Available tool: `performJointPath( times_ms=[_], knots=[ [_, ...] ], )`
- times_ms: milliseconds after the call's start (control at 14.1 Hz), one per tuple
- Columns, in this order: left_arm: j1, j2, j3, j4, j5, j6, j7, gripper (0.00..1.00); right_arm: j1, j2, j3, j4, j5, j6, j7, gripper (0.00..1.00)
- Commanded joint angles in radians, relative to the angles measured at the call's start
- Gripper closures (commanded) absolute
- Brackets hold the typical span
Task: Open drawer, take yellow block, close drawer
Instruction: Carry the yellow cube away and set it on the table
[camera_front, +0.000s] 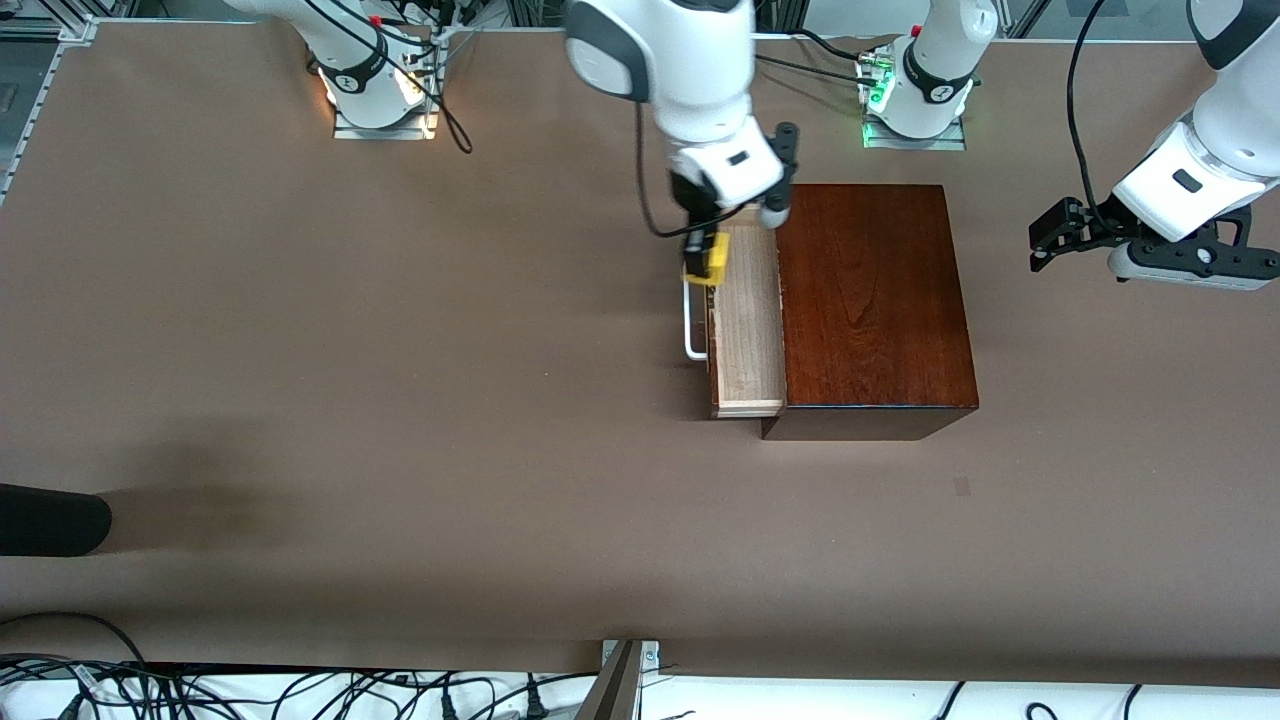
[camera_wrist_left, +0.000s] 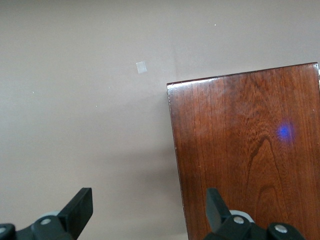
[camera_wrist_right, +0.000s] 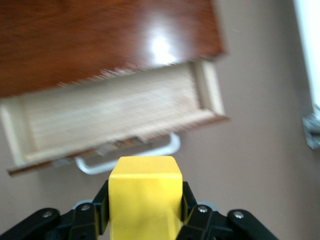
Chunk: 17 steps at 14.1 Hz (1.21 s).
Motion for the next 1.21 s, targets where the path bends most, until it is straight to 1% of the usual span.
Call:
performJointPath(
  times_ms=[0,71,213,355,497,568,639,710,852,994,1065,1136],
  knots=[
    [-0.002,0.020,0.002,0.040,-0.022,-0.027,0.018,0.00,-0.140,-0.058,0.014,-0.020,0.038,-0.029,-0.001,1.00],
    [-0.002,0.020,0.002,0.040,-0.022,-0.029,0.018,0.00,-0.187,-0.087,0.015,-0.023,0.065,-0.062,-0.006,1.00],
    [-0.002,0.020,0.002,0.039,-0.022,-0.029,0.018,0.00,-0.272,-0.100,0.015,-0.023,0.081,-0.122,-0.029,1.00],
    [-0.002,0.020,0.002,0.039,-0.022,-0.029,0.018,0.00,-0.371,-0.100,0.018,-0.023,0.116,-0.124,-0.029,1.00],
    [-0.002,0.020,0.002,0.039,-0.022,-0.029,0.018,0.00,-0.485,-0.100,0.020,-0.029,0.192,-0.127,-0.033,1.00],
    [-0.002,0.020,0.002,0.040,-0.022,-0.029,0.018,0.00,-0.513,-0.107,0.018,-0.059,0.208,-0.125,-0.039,1.00],
    [-0.002,0.020,0.002,0.039,-0.022,-0.029,0.018,0.00,-0.534,-0.138,0.014,-0.125,0.208,-0.112,-0.030,1.00],
    [-0.002,0.020,0.002,0.039,-0.022,-0.029,0.018,0.00,-0.569,-0.162,0.014,-0.168,0.211,-0.112,-0.029,1.00],
    [-0.002,0.020,0.002,0.040,-0.022,-0.029,0.018,0.00,-0.596,-0.201,0.006,-0.248,0.201,-0.115,0.005,1.00],
    [-0.002,0.020,0.002,0.040,-0.022,-0.029,0.018,0.00,-0.614,-0.256,-0.022,-0.383,0.197,-0.108,0.092,1.00],
    [-0.002,0.020,0.001,0.040,-0.022,-0.029,0.018,0.00,-0.637,-0.287,-0.022,-0.458,0.184,-0.070,0.108,1.00],
    [-0.002,0.020,0.002,0.040,-0.022,-0.029,0.018,0.00,-0.645,-0.322,-0.022,-0.554,0.174,0.006,0.108,1.00]
  ],
)
